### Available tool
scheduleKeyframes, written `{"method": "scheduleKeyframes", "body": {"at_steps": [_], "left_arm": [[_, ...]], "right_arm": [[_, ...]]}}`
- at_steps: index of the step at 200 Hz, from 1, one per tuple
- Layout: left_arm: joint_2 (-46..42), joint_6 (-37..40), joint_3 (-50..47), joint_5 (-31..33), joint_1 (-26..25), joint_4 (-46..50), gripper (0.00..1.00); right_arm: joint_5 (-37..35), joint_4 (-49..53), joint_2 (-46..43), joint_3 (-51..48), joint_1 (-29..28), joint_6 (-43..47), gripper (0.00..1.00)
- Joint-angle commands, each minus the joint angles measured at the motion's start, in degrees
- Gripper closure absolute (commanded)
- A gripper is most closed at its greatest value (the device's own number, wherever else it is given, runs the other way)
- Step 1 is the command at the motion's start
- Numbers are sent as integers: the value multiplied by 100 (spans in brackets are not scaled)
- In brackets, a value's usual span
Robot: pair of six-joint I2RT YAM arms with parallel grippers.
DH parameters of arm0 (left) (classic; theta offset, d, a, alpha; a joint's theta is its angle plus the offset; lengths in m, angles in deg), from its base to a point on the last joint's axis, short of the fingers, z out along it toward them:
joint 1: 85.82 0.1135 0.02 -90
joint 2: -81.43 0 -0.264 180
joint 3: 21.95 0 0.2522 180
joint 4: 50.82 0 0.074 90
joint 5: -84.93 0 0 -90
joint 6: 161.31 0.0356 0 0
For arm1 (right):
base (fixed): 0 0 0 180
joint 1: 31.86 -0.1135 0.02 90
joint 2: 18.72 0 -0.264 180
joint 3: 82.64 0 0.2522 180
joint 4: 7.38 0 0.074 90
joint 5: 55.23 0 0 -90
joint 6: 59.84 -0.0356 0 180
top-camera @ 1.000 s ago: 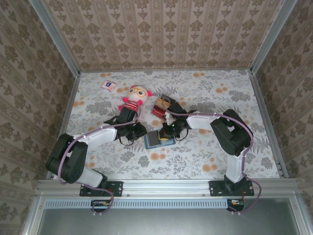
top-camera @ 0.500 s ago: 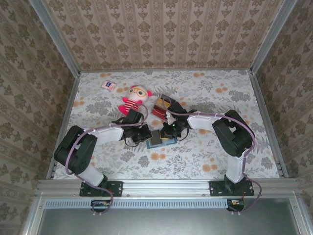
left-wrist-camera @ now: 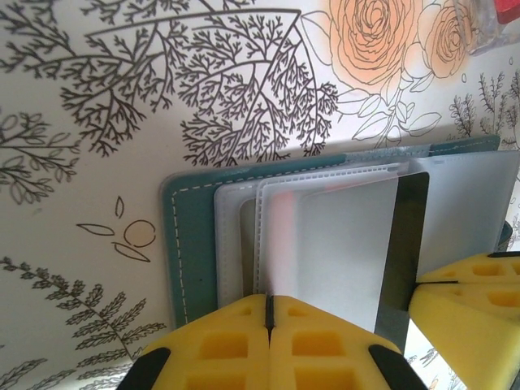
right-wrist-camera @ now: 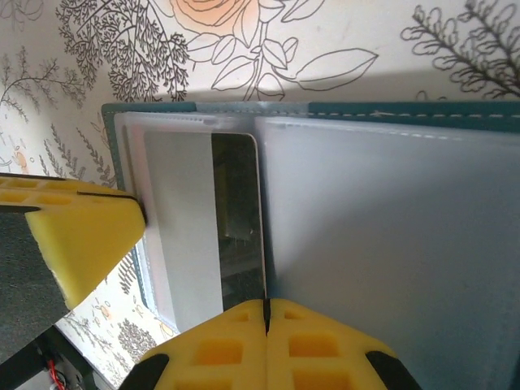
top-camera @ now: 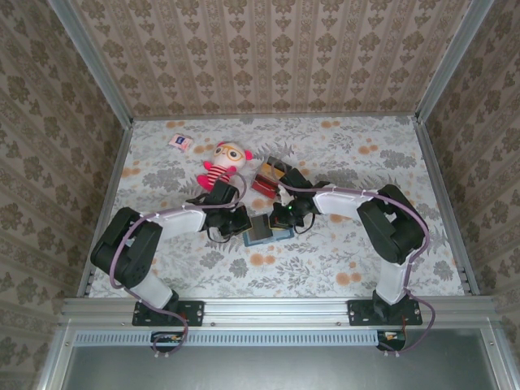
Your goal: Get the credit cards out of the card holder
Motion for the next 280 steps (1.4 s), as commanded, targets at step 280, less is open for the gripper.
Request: {"method": "scheduleKeyframes", "body": {"at_steps": [280], "left_arm": [[7,468,331,269,40,510,87]], "right_arm": [[229,-430,-884,-987,488,80,100]]}}
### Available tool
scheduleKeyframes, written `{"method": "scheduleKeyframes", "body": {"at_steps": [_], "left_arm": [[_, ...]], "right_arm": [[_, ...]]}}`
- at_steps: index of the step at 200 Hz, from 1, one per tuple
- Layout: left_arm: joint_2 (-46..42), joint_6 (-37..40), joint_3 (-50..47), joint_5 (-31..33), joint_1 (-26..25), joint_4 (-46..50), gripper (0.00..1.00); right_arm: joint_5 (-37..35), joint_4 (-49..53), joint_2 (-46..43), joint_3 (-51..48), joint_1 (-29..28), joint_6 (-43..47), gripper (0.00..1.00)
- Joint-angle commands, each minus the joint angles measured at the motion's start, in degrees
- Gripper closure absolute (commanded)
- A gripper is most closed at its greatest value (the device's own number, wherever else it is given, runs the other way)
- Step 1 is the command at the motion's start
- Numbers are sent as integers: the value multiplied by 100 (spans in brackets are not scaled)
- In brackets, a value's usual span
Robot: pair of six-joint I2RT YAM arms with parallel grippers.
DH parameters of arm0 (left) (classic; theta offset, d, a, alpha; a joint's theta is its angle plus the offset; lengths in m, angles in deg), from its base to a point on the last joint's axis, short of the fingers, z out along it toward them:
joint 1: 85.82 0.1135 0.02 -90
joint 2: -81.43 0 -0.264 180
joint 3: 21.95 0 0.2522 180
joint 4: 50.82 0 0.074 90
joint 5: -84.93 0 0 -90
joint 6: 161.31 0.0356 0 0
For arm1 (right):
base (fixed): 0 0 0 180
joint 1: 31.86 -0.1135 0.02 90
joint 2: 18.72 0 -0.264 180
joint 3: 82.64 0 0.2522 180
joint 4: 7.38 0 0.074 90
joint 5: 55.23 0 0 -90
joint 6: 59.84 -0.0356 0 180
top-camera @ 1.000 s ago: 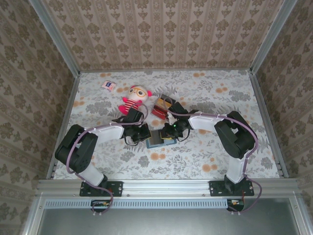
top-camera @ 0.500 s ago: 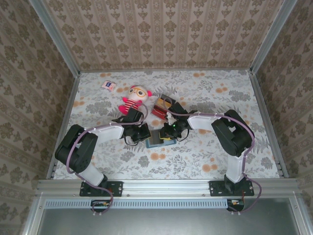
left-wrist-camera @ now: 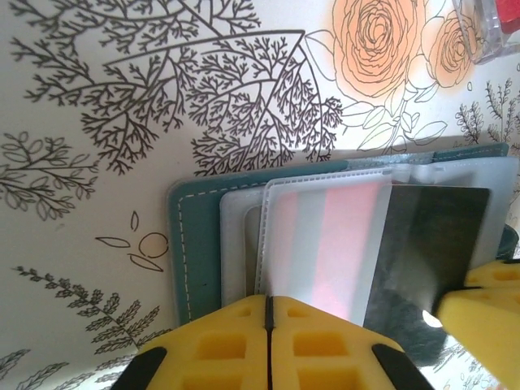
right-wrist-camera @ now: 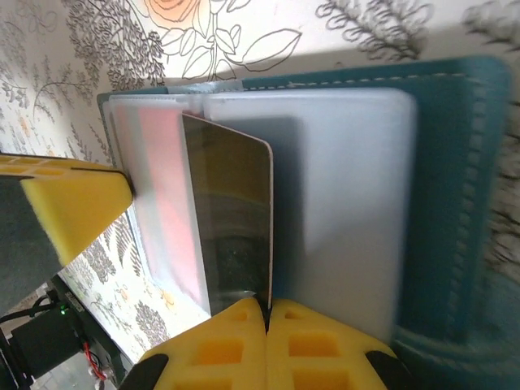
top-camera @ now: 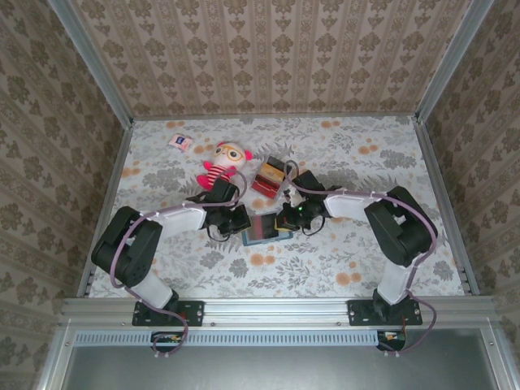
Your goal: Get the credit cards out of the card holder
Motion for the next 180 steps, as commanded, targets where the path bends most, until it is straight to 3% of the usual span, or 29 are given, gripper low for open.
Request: {"method": "scheduleKeyframes", "body": {"at_steps": [1,47,67,96,111,144,164,180], "left_arm": [[-46,268,172,169,7,283,87],[-772,674,559,-73,-4,352,71],[-1111,758,698,-296,42,293,56],[-1306,500,771,-825,186,-265,25],[-1251,326,855,-1120,231,-603,17],[-1027,-198,939,-1933,384,-1501,16],[-925,-771,760,-2355,552,-2358,26],[-858,-1128,654,-2628,636,-2998,40]], "right_arm": [[-326,210,-506,-233,60,213,100],[328,-162,-1475,-254,287,371,100],[777,-244,-1666,-66,417,501,100],[1702,-531,-1693,205,662,425,100],[2130,-683,-1646,365,719,345,100],[2694,-965,-1538,632,829,41,100],[2873,-1597,-1448,586,888,-542,100],[2900,-1845,-1324,608,896,-814,100]]}}
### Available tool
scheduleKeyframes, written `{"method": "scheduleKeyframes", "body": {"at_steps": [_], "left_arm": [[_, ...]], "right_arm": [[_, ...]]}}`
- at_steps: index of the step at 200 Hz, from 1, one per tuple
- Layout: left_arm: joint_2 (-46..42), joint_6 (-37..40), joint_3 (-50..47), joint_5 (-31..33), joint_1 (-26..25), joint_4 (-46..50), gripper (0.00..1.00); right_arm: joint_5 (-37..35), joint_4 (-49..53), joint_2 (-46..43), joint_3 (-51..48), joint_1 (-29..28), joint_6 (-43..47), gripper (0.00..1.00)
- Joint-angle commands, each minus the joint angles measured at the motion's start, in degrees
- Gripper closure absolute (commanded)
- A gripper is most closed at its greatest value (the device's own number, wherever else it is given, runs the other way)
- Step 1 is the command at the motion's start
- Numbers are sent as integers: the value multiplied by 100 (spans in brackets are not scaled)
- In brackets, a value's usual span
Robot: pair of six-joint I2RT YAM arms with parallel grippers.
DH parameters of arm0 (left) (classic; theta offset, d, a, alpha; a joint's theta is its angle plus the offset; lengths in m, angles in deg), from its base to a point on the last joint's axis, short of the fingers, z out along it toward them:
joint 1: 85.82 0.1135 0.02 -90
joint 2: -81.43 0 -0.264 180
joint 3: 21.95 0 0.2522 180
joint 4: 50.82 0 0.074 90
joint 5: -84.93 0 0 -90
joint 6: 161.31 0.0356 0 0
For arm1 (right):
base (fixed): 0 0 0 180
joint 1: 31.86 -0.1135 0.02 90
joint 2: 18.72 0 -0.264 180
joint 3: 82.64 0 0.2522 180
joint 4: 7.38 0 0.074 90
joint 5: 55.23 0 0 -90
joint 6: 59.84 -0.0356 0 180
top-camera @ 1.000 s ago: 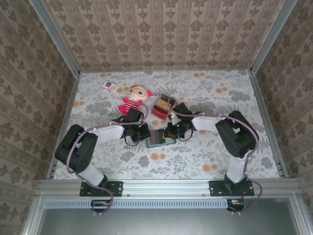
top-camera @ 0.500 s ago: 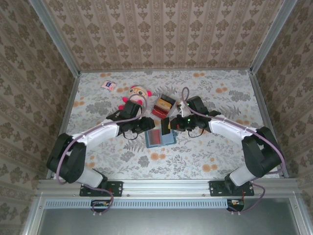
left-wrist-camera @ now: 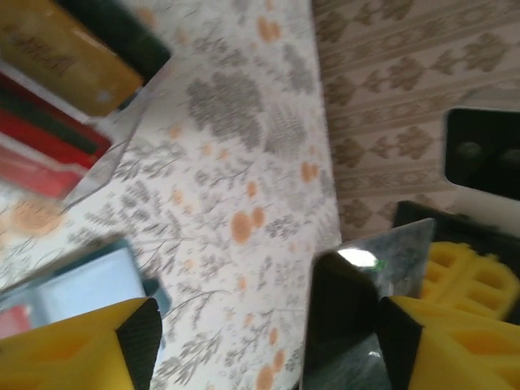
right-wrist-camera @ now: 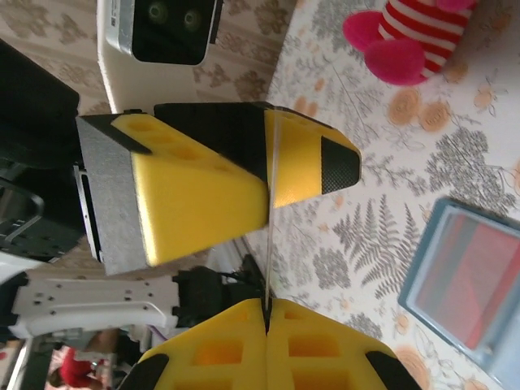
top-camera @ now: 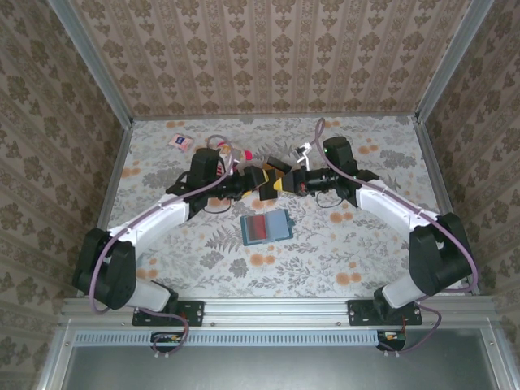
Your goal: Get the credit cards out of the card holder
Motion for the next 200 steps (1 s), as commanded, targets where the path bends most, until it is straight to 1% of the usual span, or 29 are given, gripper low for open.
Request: {"method": "scheduleKeyframes", "body": {"at_steps": [1,18,54,63,71,85,103,114,145,184,188,200], "left_arm": [[134,-770,-97,-730,132,-1287,41],[134,-785,-83,-750,142,-1298,52],[41,-767,-104,-814,170,-1295,74],[7,-757,-128,-814,192,-1296,81],[-14,-744,-146,-804,199,-1301,87],[-58,-765,-175,-735,209,-1312,94],[-95,-878,-177,-469,208,-1262,97],[-103,-953,-181,-328,204,-1279,98],[-105,-1106,-178,-37,203,-1362,97],[-59,-1221,-118,76,212,-1372,97],[-64,-1224,-117,257,213,-1360,97],[-59,-1230,-101,346,228,-1321,97]], "right_arm": [[562,-748,198,144,7,-623,100],[548,-967,269,129,7,-789,100],[483,-975,441,282,7,-952,100],[393,-1018,476,287,6,-1007,100],[311,-1262,514,239,-1,-1225,100],[134,-1968,561,86,-6,-1798,89],[-145,-2636,580,-90,-51,-2373,74],[-270,-2811,611,-110,-93,-2572,70],[-520,-3364,714,-255,-130,-3198,69],[-566,-3706,826,-383,-277,-3441,67],[-567,-3708,833,-382,-290,-3444,67],[-571,-3720,879,-376,-318,-3467,69]]}}
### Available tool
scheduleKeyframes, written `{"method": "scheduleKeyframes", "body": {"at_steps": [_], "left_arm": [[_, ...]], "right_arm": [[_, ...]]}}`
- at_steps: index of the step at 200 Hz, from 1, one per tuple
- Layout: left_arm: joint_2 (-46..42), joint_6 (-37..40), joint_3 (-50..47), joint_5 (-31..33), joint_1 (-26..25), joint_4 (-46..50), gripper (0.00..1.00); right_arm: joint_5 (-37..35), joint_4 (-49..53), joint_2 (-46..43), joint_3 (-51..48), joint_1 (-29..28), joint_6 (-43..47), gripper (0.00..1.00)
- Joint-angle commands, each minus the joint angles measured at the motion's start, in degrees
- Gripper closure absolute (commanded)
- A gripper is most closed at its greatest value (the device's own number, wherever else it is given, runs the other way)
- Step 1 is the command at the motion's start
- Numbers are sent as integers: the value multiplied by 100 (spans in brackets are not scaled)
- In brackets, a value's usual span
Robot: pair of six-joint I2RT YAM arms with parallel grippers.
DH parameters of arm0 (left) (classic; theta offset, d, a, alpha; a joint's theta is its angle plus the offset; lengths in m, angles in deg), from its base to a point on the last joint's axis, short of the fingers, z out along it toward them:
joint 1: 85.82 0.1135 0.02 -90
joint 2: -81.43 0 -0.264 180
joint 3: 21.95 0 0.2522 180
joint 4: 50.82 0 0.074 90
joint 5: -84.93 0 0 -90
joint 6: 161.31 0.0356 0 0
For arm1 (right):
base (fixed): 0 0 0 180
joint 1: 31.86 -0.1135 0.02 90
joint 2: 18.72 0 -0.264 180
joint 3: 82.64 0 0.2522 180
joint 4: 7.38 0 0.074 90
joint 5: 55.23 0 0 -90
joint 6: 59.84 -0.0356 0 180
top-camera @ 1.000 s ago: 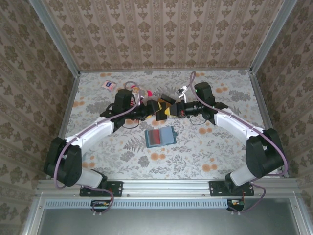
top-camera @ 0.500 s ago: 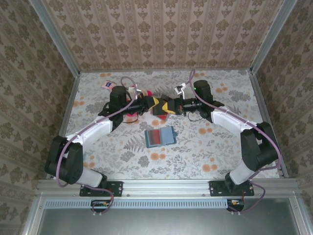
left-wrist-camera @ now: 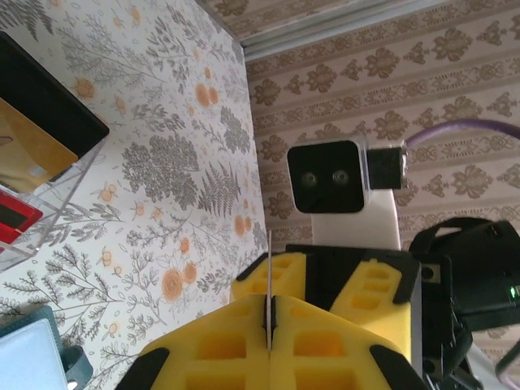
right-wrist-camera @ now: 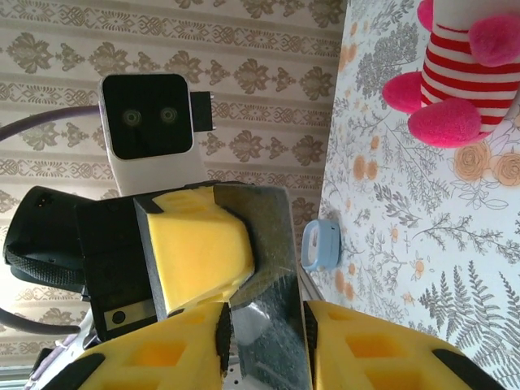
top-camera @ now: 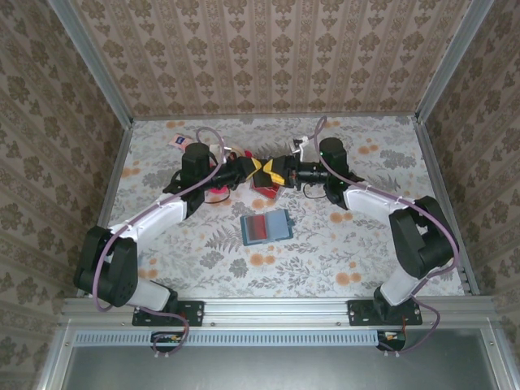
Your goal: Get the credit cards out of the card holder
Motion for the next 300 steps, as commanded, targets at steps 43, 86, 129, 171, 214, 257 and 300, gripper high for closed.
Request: {"method": "scheduleKeyframes", "body": {"at_steps": [43,86,129,171,214,257,300], "left_arm": [[-62,-82,20,454,53,149,91],[-88,582,255,737,227,1406,48],[-57,2083,1125,2054,264,3977,22],[174,2678,1241,2561,412,4482,5],[271,2930,1210,2940,490,4539,0],[283,2976,1163,2919,527,4620,0],[213,3012,1135,2847,554,4750,0]], "right_arm": [[-174,-507,214,38,-54,-177,97],[-539,1419,137,652,298,1766,100],[-1784,3758,104,1570,517,4842,100],[-2764,4738,424,2368,525,6897,100],[-2892,5385,942,3064,510,8741,100],[-2811,6083,1675,3896,508,9699,100],[-2534,6719,2235,4555,506,10108,100]]}}
